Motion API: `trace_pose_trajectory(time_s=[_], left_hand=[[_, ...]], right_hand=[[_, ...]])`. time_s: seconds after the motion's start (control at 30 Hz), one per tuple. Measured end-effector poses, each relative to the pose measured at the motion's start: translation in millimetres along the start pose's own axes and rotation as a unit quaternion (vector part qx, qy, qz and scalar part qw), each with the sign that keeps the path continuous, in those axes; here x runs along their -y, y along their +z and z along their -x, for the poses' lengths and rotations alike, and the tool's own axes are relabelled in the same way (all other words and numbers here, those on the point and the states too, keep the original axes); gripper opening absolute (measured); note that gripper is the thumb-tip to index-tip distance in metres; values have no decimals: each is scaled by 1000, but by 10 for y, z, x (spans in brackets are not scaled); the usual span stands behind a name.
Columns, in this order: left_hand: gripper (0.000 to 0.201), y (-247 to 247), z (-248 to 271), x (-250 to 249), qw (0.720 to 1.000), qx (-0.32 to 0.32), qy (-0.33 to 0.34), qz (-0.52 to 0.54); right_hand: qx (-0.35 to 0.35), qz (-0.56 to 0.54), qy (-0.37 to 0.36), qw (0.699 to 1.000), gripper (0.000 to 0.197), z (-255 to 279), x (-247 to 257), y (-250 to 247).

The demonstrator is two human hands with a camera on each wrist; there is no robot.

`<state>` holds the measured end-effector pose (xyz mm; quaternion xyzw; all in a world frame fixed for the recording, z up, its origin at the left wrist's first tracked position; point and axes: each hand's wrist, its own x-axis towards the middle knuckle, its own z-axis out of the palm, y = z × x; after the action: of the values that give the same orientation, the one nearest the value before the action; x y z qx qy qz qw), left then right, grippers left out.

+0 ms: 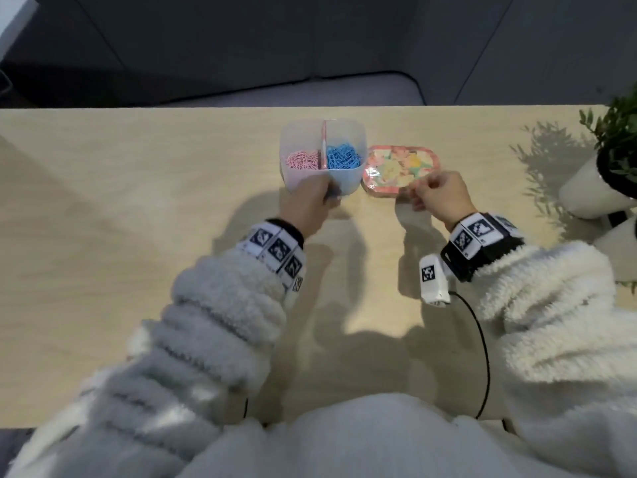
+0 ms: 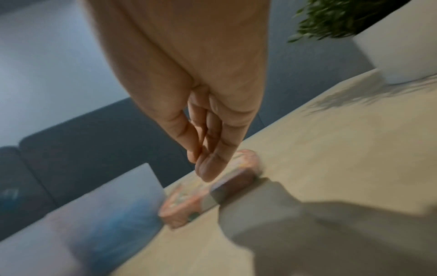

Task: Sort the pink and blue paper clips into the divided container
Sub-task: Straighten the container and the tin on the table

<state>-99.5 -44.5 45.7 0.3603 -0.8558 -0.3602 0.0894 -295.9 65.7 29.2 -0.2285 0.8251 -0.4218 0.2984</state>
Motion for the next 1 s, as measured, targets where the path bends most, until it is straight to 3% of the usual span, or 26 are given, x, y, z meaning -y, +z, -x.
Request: trace_pose_trajectory(time_s=[0.17, 0.3, 0.4, 0.47, 0.53, 0.6, 0.63, 0.7, 0.77, 0.83, 0.9, 1.0], left_hand=[[23, -172, -661, -225, 997, -67, -49, 6], [46, -40, -801, -251, 994, -80, -73, 15], [32, -12, -798, -195, 990, -113, -68, 47], [26, -40, -749, -122, 983, -173, -32, 61], [28, -58, -672, -7, 966, -256, 7, -25], [32, -85, -572, 147, 944, -307, -38, -118], [38, -85, -519, 242, 940, -304, -76, -137], [47, -96, -406, 399, 958, -242, -124, -90], [45, -108, -338, 511, 978, -175, -117, 6], [37, -121, -306, 532, 980, -160, -109, 48], [36, -140, -275, 516, 976, -164, -126, 63], [31, -126, -184, 489, 978, -159, -118, 59]], right_hand=[[-31, 61, 21, 997, 31, 31, -391, -207], [-63, 128, -14, 990, 18, 17, -399, -296], [-106, 159, -32, 981, 19, -69, -343, -331], [-113, 192, -33, 974, 27, -175, -314, -322], [-90, 236, -4, 968, 43, -276, -293, -280], [-67, 258, 33, 963, 58, -356, -284, -227], [-68, 258, 43, 963, 61, -390, -283, -190], [-70, 248, 56, 965, 61, -416, -282, -113], [-75, 236, 57, 967, 56, -404, -290, -43], [-98, 192, 58, 975, 53, -378, -329, 9], [-130, 75, 61, 987, 51, -330, -377, 37], [-154, -92, 89, 980, 49, -170, -361, -28]])
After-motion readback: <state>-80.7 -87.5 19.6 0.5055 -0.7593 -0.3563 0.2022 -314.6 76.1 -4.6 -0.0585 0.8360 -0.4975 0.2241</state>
